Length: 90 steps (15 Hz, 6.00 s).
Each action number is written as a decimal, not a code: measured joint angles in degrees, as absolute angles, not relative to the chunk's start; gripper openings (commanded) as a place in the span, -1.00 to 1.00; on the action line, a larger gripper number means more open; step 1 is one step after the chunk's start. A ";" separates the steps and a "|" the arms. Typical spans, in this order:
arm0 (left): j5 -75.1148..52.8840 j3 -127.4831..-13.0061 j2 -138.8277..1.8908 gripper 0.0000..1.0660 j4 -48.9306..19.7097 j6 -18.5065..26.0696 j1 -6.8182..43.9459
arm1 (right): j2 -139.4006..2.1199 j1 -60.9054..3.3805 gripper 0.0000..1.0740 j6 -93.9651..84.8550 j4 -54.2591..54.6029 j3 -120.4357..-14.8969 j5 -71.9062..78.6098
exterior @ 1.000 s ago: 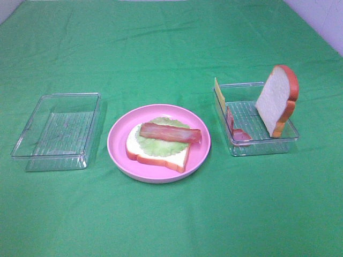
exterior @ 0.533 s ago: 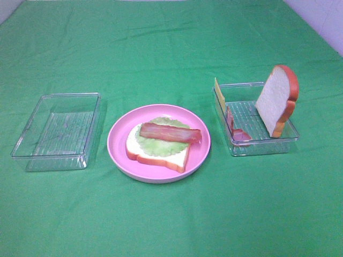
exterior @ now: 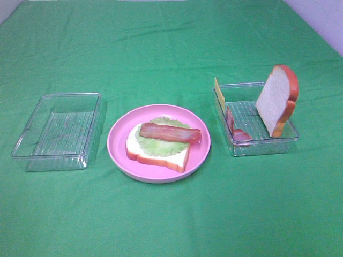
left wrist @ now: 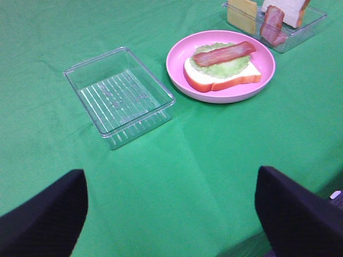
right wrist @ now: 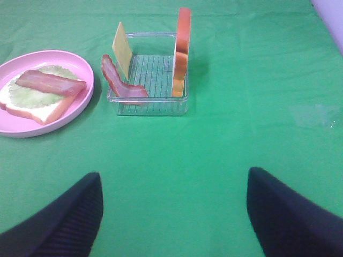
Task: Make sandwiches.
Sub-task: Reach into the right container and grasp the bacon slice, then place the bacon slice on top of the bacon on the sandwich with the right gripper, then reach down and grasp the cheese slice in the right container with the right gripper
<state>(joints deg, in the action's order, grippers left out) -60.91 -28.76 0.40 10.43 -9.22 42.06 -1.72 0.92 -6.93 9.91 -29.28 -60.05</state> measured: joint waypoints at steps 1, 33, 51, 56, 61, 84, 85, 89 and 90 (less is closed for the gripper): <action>-60.79 -28.76 0.40 0.51 9.91 -9.00 42.06 | -2.58 0.92 0.33 -6.42 9.91 -29.56 -59.30; -60.68 -28.76 0.40 0.51 6.36 -6.70 42.06 | -115.34 -17.53 0.15 -1.89 14.09 -86.06 -56.89; -60.68 -28.76 0.40 0.51 6.36 -6.70 42.06 | -106.68 -17.53 -1.00 -2.06 17.76 -86.12 -59.36; -60.68 -28.76 0.40 0.51 6.36 -6.70 42.06 | -102.44 -17.88 -1.00 -15.41 40.79 -86.23 -62.85; -60.68 -28.76 0.40 0.51 6.36 -6.70 42.06 | -109.26 -26.24 -1.00 -22.35 52.31 -86.23 -56.44; -60.68 -28.76 0.40 0.51 6.36 -6.65 42.06 | -111.96 -28.76 0.34 6.13 9.45 -86.23 -46.58; -60.68 -28.76 0.40 0.51 6.36 -6.65 42.06 | -110.41 -28.76 0.34 7.05 6.93 -86.23 -46.70; -60.68 -28.76 0.40 0.51 6.36 -6.65 42.06 | -109.26 -25.04 0.33 7.62 3.44 -93.62 -54.83; -60.68 -28.76 0.40 0.51 6.36 -6.65 42.06 | -109.55 -24.52 0.33 7.62 3.44 -94.54 -55.41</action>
<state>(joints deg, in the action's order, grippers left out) -60.68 -28.76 0.40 6.36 -6.65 42.06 -109.55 -24.52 7.62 3.44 -94.54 -55.41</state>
